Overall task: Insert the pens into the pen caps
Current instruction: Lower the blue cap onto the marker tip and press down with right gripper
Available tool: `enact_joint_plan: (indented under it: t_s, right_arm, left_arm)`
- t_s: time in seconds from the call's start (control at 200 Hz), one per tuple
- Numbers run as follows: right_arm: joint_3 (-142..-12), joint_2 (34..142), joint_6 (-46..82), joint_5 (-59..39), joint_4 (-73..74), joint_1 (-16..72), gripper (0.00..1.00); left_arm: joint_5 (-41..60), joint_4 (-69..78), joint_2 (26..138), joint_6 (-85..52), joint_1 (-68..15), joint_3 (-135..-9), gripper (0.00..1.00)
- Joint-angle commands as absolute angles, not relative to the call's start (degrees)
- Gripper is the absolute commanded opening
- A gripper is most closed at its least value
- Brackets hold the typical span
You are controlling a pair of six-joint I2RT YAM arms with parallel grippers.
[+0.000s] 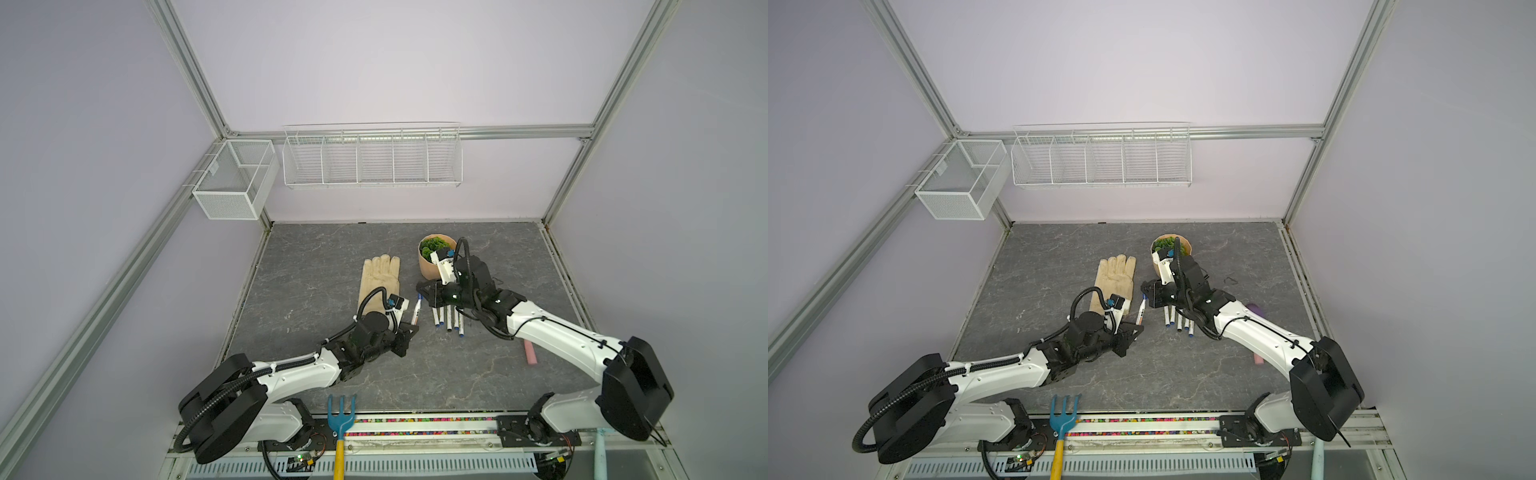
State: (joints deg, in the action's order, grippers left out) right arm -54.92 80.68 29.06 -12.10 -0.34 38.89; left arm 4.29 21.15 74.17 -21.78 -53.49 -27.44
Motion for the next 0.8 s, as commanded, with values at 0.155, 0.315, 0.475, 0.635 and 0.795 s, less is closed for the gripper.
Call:
enact_joint_plan:
  t_s: [0.155, 0.315, 0.475, 0.635, 0.795]
  right_arm:
    - [-53.2, 79.1, 27.6, -17.1, -1.5, 39.5, 0.07]
    - [-53.8, 78.9, 26.8, -22.4, -4.9, 38.9, 0.07]
    - [-54.1, 78.1, 25.2, -28.1, -9.0, 37.4, 0.06]
    - [-54.3, 78.3, 23.3, -36.0, -11.7, 35.8, 0.06]
    - [-54.9, 79.8, 21.0, -41.9, -14.0, 35.7, 0.07]
  left_arm:
    - [1.7, 23.1, 73.2, -21.8, -53.7, -27.4, 0.00]
    - [0.1, 25.0, 72.0, -22.1, -53.8, -26.3, 0.00]
    - [-5.3, 29.3, 68.9, -25.5, -53.6, -24.6, 0.00]
    - [-5.0, 31.6, 68.6, -25.3, -53.2, -25.0, 0.00]
    - [-1.9, 29.8, 70.7, -23.1, -53.2, -27.3, 0.00]
